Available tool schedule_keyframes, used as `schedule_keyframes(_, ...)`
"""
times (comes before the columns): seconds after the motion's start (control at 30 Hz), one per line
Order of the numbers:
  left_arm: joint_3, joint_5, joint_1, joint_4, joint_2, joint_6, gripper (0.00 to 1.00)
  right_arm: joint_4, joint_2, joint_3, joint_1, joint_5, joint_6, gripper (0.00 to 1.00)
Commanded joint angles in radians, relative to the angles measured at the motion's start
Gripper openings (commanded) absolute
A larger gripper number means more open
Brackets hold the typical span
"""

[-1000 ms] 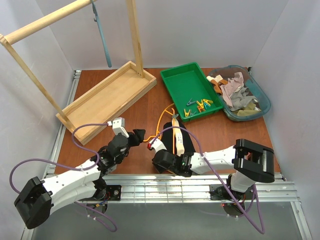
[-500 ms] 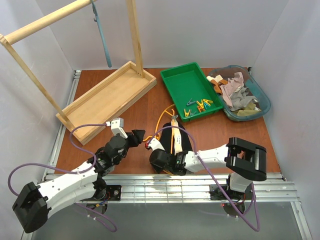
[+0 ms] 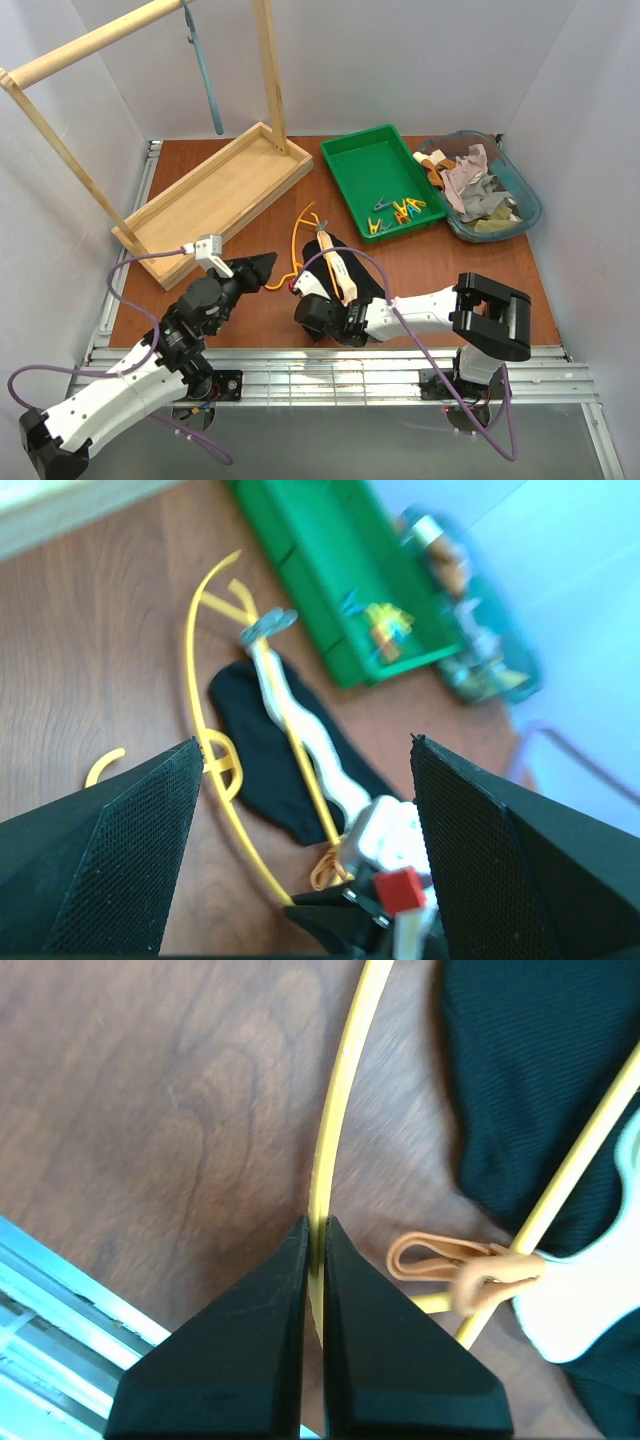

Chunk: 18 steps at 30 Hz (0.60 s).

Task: Clip the underwear to the hanger
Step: Pick up the hanger at the center of the board.

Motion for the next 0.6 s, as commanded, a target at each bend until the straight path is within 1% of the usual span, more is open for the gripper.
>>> schedule_keyframes(0.0,0.076,-0.021,0.007,-0.14,-0.093,0.033,0.76,-0.016,-0.092,0.068,-0.011,0.052,-0.035,0.01)
schedule_keyframes(0.03,0.085,-0.035,0.007,-0.181,-0.104,0.033,0.76,-0.015,-0.103,0.071,-0.013,0.06,-0.04,0.01)
schedule_keyframes(0.13,0.103,-0.04,0.007,-0.22,-0.137,0.035,0.76,-0.001,-0.163,0.071,-0.019,0.06,-0.06,0.01)
schedule_keyframes(0.27,0.1,-0.035,0.007,-0.222,-0.154,0.026,0.76,0.037,-0.247,0.037,-0.034,0.04,-0.069,0.01)
schedule_keyframes(0.4,0.096,-0.046,0.007,-0.225,-0.179,0.02,0.76,0.105,-0.351,-0.023,-0.067,-0.013,-0.083,0.01)
schedule_keyframes(0.43,0.093,-0.049,0.007,-0.225,-0.183,0.021,0.76,0.143,-0.365,-0.032,-0.074,-0.042,-0.086,0.01)
schedule_keyframes(0.57,0.084,-0.069,0.007,-0.228,-0.226,0.016,0.76,0.209,-0.405,-0.066,-0.108,-0.108,-0.094,0.01)
